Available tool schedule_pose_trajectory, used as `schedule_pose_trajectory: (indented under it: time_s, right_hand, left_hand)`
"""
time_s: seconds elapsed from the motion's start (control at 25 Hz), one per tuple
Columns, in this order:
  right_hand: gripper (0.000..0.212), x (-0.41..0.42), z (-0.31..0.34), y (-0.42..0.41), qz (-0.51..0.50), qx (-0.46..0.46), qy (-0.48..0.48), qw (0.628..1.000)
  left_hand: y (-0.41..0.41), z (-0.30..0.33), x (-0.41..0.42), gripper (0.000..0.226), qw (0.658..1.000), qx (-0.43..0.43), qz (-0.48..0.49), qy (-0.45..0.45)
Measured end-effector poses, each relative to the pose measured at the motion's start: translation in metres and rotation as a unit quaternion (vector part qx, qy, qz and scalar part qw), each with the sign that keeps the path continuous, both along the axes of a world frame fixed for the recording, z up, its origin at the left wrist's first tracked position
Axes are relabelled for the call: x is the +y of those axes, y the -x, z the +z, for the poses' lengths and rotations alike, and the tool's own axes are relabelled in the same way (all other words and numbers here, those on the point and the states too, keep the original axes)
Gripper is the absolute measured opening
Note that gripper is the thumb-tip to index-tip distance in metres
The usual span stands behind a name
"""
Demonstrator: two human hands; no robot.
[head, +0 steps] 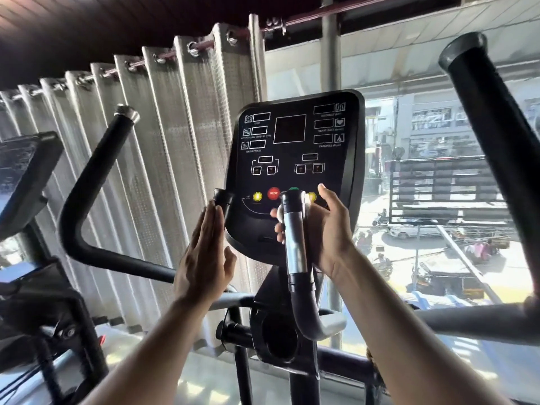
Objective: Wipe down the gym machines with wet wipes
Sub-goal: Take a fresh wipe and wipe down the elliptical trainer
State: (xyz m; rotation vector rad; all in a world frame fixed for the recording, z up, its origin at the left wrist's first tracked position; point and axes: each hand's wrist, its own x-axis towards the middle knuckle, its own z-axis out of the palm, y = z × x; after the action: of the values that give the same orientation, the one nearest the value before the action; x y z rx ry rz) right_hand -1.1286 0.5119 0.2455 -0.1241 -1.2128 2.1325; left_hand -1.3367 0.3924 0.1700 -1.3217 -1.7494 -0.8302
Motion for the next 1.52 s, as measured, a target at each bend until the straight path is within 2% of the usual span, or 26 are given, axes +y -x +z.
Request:
schedule_pose_trajectory:
  time_s: [0.08,0.2,0.32,0.4,0.48,0.6,0.68,0.8,0.96,1.04,1.12,1.24,1.36,1.44,1.52]
  right_hand:
    - [0.062,-0.001,-0.014,-0.003,-0.004,0.016,-0.013,1.000]
    - [0.056,-0.022,-0.055,-0.010,-0.030,-0.031,-0.013,0.999]
    - [0.048,-0.044,-0.084,-0.017,-0.118,-0.080,-0.024,0.989]
    - [0.040,-0.049,-0.094,-0.030,-0.192,-0.118,-0.135,0.965]
    - [0.039,-0.052,-0.093,-0.049,-0.242,-0.173,-0.291,0.909]
    - [0.037,-0.067,-0.068,-0.082,-0.274,-0.167,-0.387,0.864]
    - [0.032,-0.077,-0.056,-0.107,-0.284,-0.162,-0.433,0.840]
    - [0.042,-0.082,-0.064,-0.145,-0.289,-0.171,-0.468,0.817]
    - [0.045,-0.090,-0.098,-0.178,-0.300,-0.184,-0.483,0.802]
    - [0.046,-0.095,-0.122,-0.184,-0.274,-0.204,-0.475,0.811]
    - [0.044,-0.106,-0.148,-0.181,-0.203,-0.232,-0.470,0.827]
    - [0.042,-0.131,-0.184,-0.176,-0.089,-0.243,-0.481,0.838]
    - [0.030,-0.145,-0.234,-0.179,0.023,-0.243,-0.484,0.841]
    - [0.022,-0.173,-0.271,-0.174,0.131,-0.250,-0.485,0.828]
    - [0.020,-0.209,-0.291,-0.172,0.197,-0.238,-0.492,0.814]
  left_hand:
    - [-0.002,0.000,0.000,0.098,1.000,0.002,0.008,0.008]
    - [-0.002,-0.001,-0.002,0.095,1.000,0.005,0.012,0.006]
    - [-0.003,0.001,-0.001,0.093,1.000,0.007,0.013,0.012]
    - [-0.003,0.003,-0.002,0.097,1.000,0.003,0.010,0.025]
    - [0.000,0.002,-0.004,0.106,0.999,-0.010,0.004,0.050]
    - [0.000,0.006,-0.011,0.124,0.994,-0.037,-0.018,0.106]
    - [-0.004,0.013,-0.018,0.129,0.989,-0.069,-0.031,0.124]
    - [-0.027,0.002,-0.033,0.121,0.984,-0.141,-0.060,0.094]
    - [-0.105,-0.089,-0.096,0.096,0.952,-0.282,-0.114,0.032]
    - [-0.146,-0.140,-0.141,0.089,0.930,-0.358,-0.063,0.045]
    - [-0.177,-0.178,-0.186,0.078,0.901,-0.430,0.008,0.050]
    - [-0.227,-0.211,-0.254,0.057,0.852,-0.522,0.042,0.017]
    - [-0.291,-0.231,-0.315,0.040,0.798,-0.595,0.100,0.001]
    - [-0.334,-0.255,-0.373,0.051,0.770,-0.609,0.181,-0.058]
    - [-0.369,-0.279,-0.423,0.058,0.743,-0.616,0.243,-0.097]
